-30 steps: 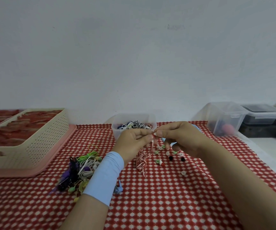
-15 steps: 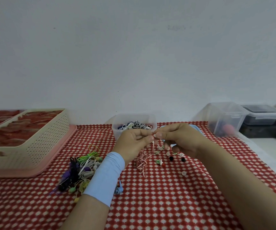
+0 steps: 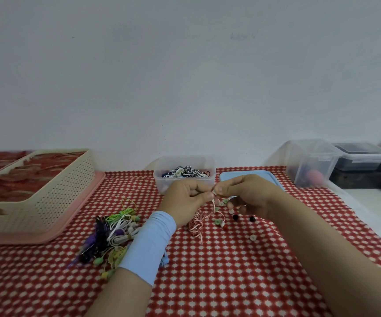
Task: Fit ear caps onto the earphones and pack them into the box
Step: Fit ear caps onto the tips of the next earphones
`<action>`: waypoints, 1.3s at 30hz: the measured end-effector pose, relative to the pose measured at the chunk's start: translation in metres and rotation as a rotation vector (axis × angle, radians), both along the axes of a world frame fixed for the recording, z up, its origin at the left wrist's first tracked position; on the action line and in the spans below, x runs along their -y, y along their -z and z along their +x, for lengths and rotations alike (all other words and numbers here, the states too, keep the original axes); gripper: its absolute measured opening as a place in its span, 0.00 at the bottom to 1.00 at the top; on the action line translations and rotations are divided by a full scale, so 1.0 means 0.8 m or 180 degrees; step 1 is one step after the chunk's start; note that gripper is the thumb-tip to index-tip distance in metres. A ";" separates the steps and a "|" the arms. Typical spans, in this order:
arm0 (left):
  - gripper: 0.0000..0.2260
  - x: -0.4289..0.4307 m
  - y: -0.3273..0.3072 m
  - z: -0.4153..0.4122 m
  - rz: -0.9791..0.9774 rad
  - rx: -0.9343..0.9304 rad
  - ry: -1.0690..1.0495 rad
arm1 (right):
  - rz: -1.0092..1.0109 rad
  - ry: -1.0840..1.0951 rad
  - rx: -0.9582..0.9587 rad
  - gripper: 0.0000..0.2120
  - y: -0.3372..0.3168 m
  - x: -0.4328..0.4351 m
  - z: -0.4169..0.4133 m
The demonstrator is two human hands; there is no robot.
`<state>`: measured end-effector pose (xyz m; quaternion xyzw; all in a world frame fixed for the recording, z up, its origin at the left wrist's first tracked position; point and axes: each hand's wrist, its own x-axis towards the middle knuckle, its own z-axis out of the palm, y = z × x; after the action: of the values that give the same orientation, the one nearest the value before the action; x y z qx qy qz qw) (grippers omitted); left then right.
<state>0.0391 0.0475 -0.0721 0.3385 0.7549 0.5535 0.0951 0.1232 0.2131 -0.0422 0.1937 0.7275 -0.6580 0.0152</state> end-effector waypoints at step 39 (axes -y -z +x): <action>0.07 0.002 -0.014 0.001 0.0241 0.1707 0.0382 | 0.1652 -0.0358 -0.1212 0.02 -0.006 -0.003 0.006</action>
<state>0.0402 0.0455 -0.0608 0.2274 0.6602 0.6445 0.3114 0.1279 0.2156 -0.0375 0.0242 0.8703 -0.4731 -0.1346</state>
